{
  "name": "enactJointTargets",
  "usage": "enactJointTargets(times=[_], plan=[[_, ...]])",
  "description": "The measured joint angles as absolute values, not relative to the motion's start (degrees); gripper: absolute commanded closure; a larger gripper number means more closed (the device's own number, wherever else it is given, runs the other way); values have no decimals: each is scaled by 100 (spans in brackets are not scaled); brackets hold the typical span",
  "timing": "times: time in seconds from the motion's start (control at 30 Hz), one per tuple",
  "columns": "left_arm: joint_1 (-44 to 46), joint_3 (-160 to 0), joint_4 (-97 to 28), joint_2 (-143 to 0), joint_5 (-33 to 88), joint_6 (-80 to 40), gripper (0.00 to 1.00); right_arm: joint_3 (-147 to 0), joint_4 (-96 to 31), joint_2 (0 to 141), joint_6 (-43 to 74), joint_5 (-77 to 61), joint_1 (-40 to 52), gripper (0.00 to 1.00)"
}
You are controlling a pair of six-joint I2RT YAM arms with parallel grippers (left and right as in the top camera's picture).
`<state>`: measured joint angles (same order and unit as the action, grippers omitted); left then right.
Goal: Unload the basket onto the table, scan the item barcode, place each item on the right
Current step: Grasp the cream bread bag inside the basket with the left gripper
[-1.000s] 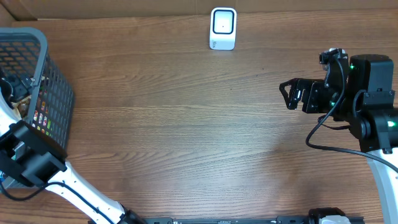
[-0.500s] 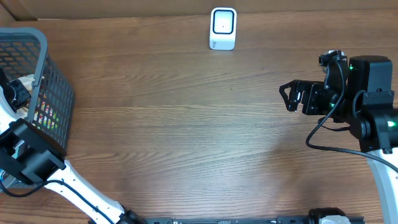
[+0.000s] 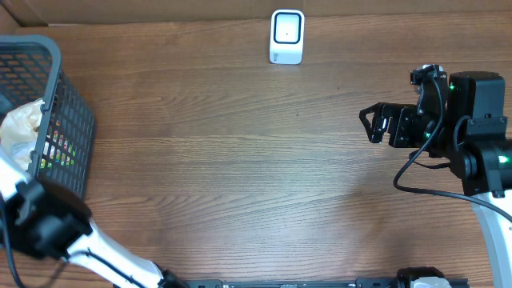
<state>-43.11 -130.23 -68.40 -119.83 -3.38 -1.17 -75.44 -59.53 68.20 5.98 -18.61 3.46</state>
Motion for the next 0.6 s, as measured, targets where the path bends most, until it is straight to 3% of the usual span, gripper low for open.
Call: enactJointTargets(times=[0.23,0.27,0.3,0.4,0.5,0.6], plan=[[-4311,-13288,-7011,-10121,-165,-290,96,-7544,-5953,6820,598,-1861,346,0],[-4311,-13312,-7028,-9957,-154,-290,91,-7544,-5951,6820,600,-1861,346,0],[-4311,-13332,-7032,-9830,-156,-285,80,-7544,-5953,6820,600,-1861,346,0],[-4313,-13364,-7063,-9706,-158,-309,34,-7544,-5955,6820,598,-1859,346,0],[-4313,-13364,-7201,-9922,-156,-301,0,-7544,-5959,6820,598,-1861,346,0],[-4313,-13353,-7262,-10381,-154,-327,0,-7544,-5964,6820,600,-1861,346,0]])
